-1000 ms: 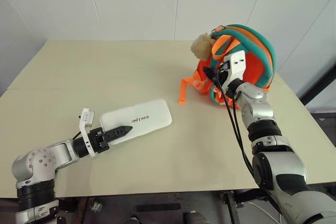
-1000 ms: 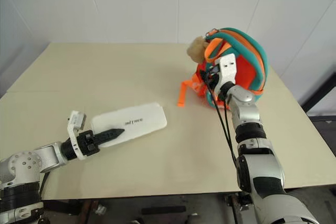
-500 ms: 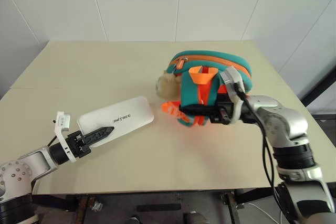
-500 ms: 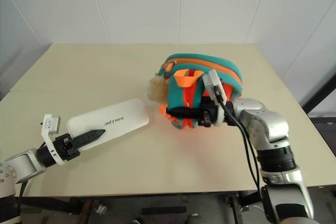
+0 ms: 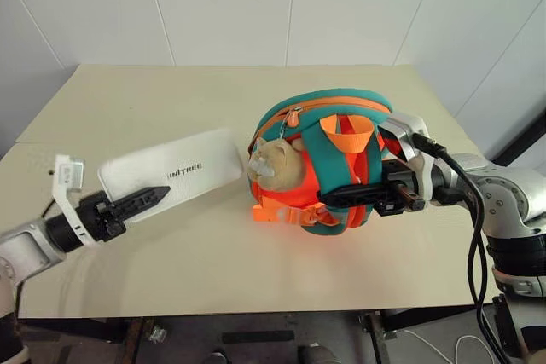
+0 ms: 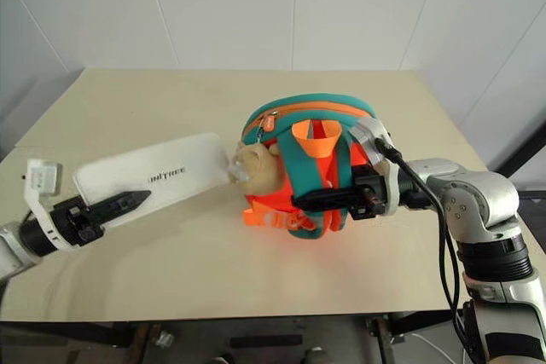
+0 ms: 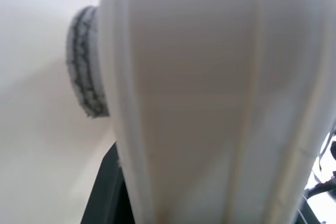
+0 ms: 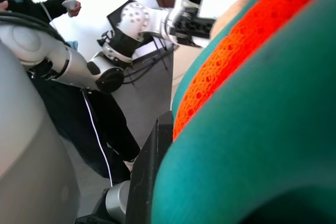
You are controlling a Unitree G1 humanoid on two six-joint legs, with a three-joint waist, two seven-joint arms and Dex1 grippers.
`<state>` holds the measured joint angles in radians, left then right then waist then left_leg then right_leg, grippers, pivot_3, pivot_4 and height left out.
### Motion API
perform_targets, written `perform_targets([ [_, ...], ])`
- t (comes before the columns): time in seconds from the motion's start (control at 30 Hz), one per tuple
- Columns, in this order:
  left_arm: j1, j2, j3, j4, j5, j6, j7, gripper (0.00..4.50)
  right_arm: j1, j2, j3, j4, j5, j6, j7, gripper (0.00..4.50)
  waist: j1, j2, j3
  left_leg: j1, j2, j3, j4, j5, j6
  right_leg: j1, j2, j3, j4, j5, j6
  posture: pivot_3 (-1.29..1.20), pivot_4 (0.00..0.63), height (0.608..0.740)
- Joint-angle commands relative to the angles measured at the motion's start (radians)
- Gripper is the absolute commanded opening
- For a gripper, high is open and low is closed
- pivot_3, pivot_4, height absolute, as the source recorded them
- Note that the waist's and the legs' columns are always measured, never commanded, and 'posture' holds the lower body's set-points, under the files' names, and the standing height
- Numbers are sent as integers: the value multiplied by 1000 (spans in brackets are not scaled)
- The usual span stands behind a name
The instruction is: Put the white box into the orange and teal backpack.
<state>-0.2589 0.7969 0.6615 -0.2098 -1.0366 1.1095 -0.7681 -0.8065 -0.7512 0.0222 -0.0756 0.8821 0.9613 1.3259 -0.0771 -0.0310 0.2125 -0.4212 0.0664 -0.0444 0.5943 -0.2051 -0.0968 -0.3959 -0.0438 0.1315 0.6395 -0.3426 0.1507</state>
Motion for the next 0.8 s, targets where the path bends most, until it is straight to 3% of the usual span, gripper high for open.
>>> perform_targets([
  [0.03,-8,49,-56,-65,53,-144,-116,1331,-31,4,19,18,-39,-49,40,18,1,0,0,0,0,0,0,0,0,0,0,0,0,0,0,0,150,740],
  [0.2,-76,76,-170,-61,103,-252,-192,1331,-29,38,47,36,-78,-81,43,18,6,0,0,0,0,0,-1,0,0,0,0,0,-1,0,0,0,150,740],
  [0.4,-167,68,-303,42,261,-442,-254,1331,0,75,41,5,-71,-69,21,18,20,0,0,-1,0,0,-1,0,0,0,0,0,-2,0,0,0,150,740],
  [0.57,-267,44,-274,116,215,-459,-268,1331,31,48,28,-23,-55,-45,30,18,24,0,0,-1,0,0,0,-1,1,0,0,0,-1,0,0,0,150,740],
  [0.8,-328,70,-313,188,268,-519,-349,1331,43,9,37,-30,-60,-39,56,18,21,0,0,-1,0,0,1,-1,1,0,0,0,0,0,0,0,150,740],
])
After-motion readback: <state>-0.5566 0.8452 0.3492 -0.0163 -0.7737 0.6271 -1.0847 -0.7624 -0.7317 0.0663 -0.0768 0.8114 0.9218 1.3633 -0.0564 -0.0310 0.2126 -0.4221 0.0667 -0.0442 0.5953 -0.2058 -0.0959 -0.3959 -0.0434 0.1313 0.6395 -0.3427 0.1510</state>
